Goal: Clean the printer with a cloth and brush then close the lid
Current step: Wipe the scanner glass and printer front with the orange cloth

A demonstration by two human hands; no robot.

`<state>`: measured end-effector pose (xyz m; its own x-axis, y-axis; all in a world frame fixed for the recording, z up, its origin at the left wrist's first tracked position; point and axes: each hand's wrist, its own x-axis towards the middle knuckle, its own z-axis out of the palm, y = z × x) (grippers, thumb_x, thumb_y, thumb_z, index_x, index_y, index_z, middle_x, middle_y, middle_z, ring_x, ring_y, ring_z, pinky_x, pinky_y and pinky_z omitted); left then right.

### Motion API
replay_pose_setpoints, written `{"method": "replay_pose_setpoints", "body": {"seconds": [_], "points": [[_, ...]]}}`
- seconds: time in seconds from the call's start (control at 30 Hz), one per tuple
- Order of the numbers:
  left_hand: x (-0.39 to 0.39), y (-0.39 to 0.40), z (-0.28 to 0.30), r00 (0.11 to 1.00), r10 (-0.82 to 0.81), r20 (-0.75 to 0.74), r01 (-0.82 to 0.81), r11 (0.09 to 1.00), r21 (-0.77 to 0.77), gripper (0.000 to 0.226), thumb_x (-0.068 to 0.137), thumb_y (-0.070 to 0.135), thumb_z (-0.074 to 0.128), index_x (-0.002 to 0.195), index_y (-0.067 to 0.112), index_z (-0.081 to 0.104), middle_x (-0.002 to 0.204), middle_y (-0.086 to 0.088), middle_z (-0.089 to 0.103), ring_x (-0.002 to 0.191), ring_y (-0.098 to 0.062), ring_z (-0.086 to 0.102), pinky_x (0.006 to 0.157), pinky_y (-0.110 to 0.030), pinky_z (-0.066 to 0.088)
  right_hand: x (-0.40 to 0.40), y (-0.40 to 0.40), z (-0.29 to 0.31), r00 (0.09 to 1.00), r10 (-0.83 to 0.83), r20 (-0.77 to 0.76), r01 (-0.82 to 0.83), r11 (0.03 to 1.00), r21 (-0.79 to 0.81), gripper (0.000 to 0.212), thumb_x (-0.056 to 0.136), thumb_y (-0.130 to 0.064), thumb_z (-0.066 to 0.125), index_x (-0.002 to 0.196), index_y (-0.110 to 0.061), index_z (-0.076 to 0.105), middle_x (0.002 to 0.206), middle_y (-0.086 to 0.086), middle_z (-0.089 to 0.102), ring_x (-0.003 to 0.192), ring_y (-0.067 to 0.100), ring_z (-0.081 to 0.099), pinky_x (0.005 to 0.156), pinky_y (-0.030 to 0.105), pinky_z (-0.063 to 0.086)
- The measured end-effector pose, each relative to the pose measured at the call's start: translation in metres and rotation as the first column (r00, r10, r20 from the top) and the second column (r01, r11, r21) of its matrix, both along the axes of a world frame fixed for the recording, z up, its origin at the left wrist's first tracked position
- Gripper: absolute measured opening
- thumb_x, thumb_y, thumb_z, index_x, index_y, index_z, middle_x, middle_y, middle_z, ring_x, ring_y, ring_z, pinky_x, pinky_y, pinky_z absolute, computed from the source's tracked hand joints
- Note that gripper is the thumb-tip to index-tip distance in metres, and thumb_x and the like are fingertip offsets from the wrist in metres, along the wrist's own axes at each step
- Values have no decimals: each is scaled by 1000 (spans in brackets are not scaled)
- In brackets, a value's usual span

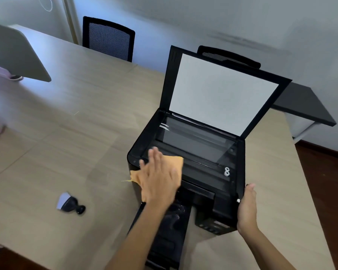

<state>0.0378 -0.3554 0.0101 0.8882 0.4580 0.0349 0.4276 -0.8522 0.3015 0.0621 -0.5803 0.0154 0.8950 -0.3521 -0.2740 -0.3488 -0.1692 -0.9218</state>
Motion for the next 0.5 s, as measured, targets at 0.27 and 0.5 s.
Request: {"method": "replay_pose_setpoints", "body": {"seconds": [0.27, 0.5], "points": [[-12, -67, 5, 933, -355, 57, 357, 934, -15, 68, 95, 44, 28, 146, -1, 31, 158, -17, 18, 148, -27, 18, 119, -47, 1, 0, -3, -2, 998, -7, -57, 2, 997, -74, 67, 89, -70, 19, 134, -23, 39, 135, 11, 48, 122, 33, 45, 103, 48, 35], [27, 71, 15, 997, 75, -28, -76, 997, -32, 70, 96, 44, 14, 151, 3, 4, 162, -16, -2, 150, -31, -2, 119, -51, -2, 1, 0, -3, 998, -10, -56, 4, 994, -105, 61, 90, -69, 21, 129, -27, 41, 115, 8, 51, 104, 31, 47, 96, 47, 38]]}}
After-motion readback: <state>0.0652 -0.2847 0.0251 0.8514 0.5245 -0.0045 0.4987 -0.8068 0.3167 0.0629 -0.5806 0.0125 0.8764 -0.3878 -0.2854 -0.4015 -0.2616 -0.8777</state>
